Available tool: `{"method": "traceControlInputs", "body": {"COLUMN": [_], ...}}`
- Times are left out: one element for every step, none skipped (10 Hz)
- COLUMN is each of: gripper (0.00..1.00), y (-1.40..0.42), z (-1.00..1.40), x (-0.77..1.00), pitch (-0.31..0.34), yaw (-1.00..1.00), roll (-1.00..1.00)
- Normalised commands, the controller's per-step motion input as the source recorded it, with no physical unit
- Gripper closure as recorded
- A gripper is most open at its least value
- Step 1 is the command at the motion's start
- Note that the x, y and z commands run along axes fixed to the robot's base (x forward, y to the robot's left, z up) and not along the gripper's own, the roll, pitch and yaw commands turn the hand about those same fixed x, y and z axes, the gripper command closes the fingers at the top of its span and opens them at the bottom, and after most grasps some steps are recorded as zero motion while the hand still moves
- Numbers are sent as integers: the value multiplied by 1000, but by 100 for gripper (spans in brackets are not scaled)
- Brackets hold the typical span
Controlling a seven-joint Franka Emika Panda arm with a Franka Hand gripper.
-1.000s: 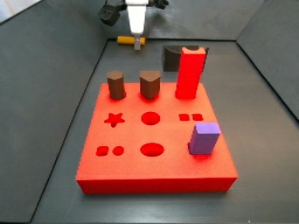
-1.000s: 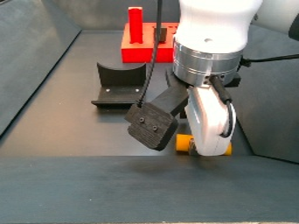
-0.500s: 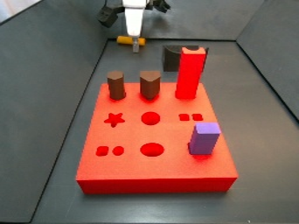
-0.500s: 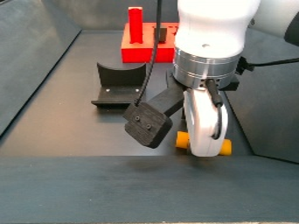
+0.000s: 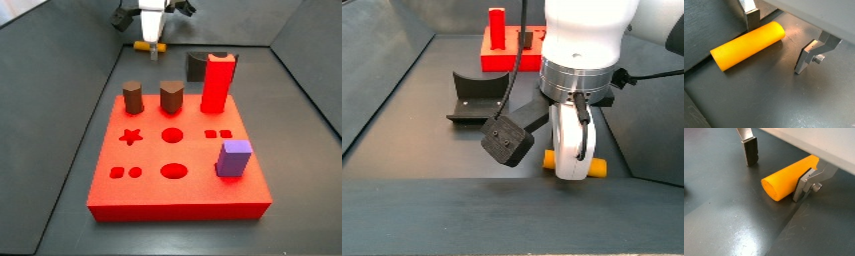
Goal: Pick up the oval object. Move up. Place the oval object on the fixture. Regrasp the oval object. Move to above the board. Insert the oval object.
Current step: Pick up the oval object.
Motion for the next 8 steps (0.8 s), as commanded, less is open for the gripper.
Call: {"method": "traceControlInputs", "body": {"gripper": [100,100,100,100,100,100,100,100], "y": [0,0,0,0,0,0,0,0], "z": [0,0,0,0,0,0,0,0], "x": [0,0,0,0,0,0,0,0], "pitch": [0,0,0,0,0,0,0,0], "yaw": [0,0,0,0,0,0,0,0], "roll": [0,0,0,0,0,0,0,0]}}
